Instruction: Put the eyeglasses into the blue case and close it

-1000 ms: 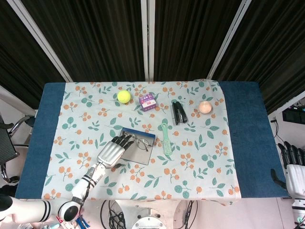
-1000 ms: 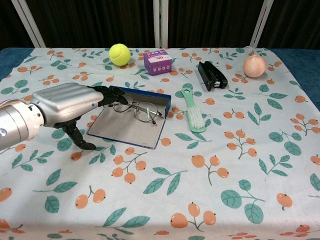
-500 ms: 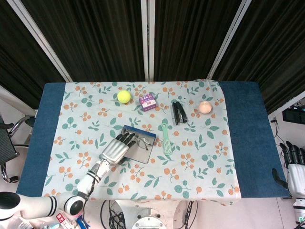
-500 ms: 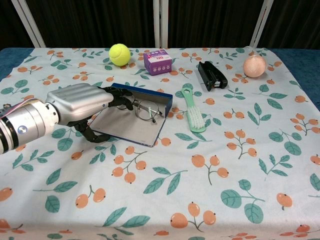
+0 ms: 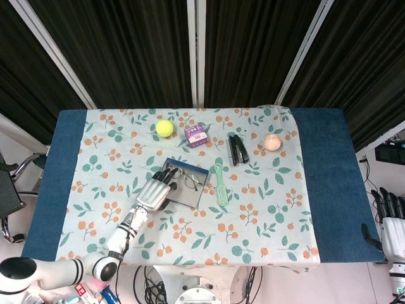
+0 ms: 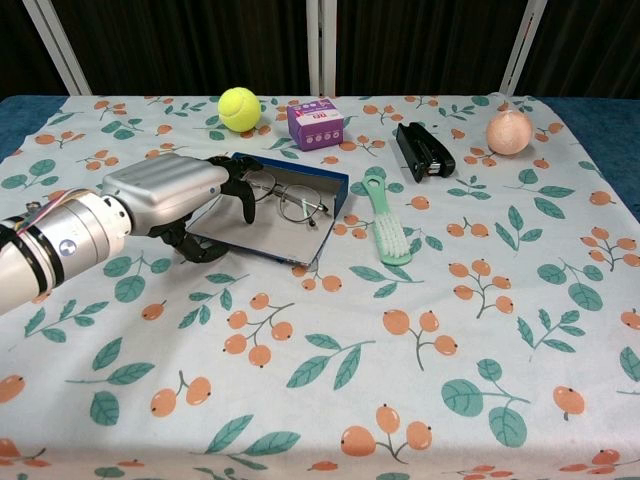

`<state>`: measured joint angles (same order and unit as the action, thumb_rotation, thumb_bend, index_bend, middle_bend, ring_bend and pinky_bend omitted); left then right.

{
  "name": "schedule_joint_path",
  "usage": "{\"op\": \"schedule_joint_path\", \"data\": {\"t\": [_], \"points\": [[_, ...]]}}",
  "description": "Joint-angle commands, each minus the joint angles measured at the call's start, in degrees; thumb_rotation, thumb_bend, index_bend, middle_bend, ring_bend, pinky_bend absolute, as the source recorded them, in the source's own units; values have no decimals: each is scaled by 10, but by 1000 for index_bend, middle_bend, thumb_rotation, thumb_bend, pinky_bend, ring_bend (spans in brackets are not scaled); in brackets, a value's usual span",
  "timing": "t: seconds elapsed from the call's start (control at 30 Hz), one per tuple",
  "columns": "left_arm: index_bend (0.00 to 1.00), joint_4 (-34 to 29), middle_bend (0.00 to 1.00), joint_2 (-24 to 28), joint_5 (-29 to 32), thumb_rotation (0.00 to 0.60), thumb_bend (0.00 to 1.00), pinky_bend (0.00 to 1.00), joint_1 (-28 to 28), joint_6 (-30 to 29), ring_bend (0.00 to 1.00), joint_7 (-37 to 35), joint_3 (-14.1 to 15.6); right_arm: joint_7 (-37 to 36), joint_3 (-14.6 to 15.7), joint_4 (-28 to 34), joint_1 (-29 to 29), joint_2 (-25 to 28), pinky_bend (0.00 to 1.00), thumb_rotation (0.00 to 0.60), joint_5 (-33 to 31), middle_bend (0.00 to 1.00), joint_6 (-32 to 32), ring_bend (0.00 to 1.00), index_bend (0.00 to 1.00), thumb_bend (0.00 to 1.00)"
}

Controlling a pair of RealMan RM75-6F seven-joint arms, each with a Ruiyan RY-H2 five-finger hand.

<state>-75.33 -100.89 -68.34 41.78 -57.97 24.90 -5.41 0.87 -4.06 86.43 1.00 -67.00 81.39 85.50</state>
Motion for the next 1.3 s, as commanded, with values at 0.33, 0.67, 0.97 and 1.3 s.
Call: {"op": "schedule_joint_path", "data": {"t": [0.33,0.67,0.97,1.3], "points": [[412,47,32,-34,-32,600,432,165,0,-28,55,-56,-30,9,0,9,2,3,0,600,0,0,5,0,0,294],[496,88,32,-58,-58,600,443,165,26,-7,55,-67,-34,5,-1,14,7,9,0,600,0,0,14,0,0,294],[752,79,36,-35,-87,600,467,165,-3,-48,55,-80,-14,-13,-3,2,8,9,0,600,-4,0,11,0,0,293],[762,26,49,89,-132,600,473,163,-73,-112,56,-57,48,-12,-1,-5,5,2,0,600,-2,0,5,0,0,294]]}}
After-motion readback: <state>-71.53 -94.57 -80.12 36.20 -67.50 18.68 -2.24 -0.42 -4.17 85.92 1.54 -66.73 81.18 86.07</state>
